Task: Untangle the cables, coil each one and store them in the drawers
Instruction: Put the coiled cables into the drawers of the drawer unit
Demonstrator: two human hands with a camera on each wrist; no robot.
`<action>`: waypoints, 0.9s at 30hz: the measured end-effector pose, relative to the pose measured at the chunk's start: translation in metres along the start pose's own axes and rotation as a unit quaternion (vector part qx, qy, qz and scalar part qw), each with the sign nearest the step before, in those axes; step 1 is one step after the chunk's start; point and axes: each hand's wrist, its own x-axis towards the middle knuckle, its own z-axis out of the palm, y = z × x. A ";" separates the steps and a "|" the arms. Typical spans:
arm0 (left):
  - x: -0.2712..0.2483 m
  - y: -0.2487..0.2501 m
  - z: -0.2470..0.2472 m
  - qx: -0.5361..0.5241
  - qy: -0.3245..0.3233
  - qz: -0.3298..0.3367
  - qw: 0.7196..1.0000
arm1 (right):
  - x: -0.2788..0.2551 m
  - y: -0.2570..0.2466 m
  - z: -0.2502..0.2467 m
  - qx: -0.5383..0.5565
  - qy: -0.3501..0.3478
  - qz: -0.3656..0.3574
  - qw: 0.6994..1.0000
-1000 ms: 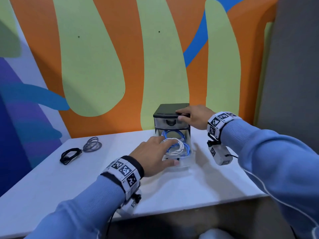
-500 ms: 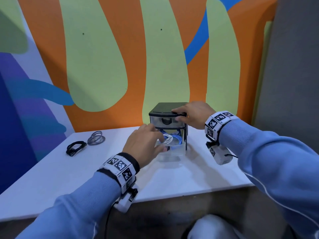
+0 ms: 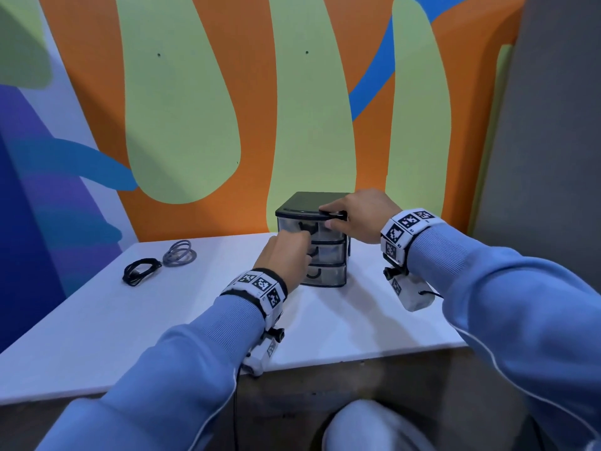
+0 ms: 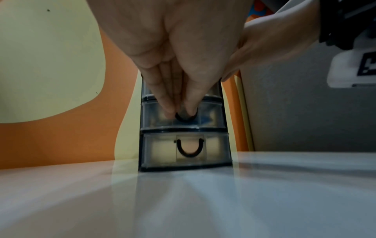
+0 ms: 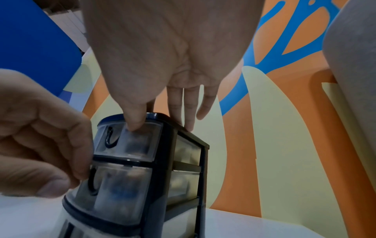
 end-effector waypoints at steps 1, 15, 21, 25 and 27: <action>0.001 -0.002 0.002 0.007 -0.016 0.001 1.000 | 0.000 0.001 0.000 0.001 0.002 0.000 1.000; -0.004 0.004 0.020 0.101 -0.308 -0.033 0.945 | 0.003 0.000 0.002 0.037 -0.025 0.017 0.999; -0.027 0.000 0.003 0.043 -0.266 -0.026 0.963 | 0.011 0.001 0.006 0.041 -0.033 0.028 0.998; -0.061 -0.001 -0.012 0.024 -0.250 -0.021 0.968 | 0.016 0.002 0.011 0.052 -0.036 0.035 0.997; -0.079 -0.001 -0.019 0.022 -0.237 -0.015 0.971 | 0.018 0.002 0.012 0.056 -0.039 0.037 0.997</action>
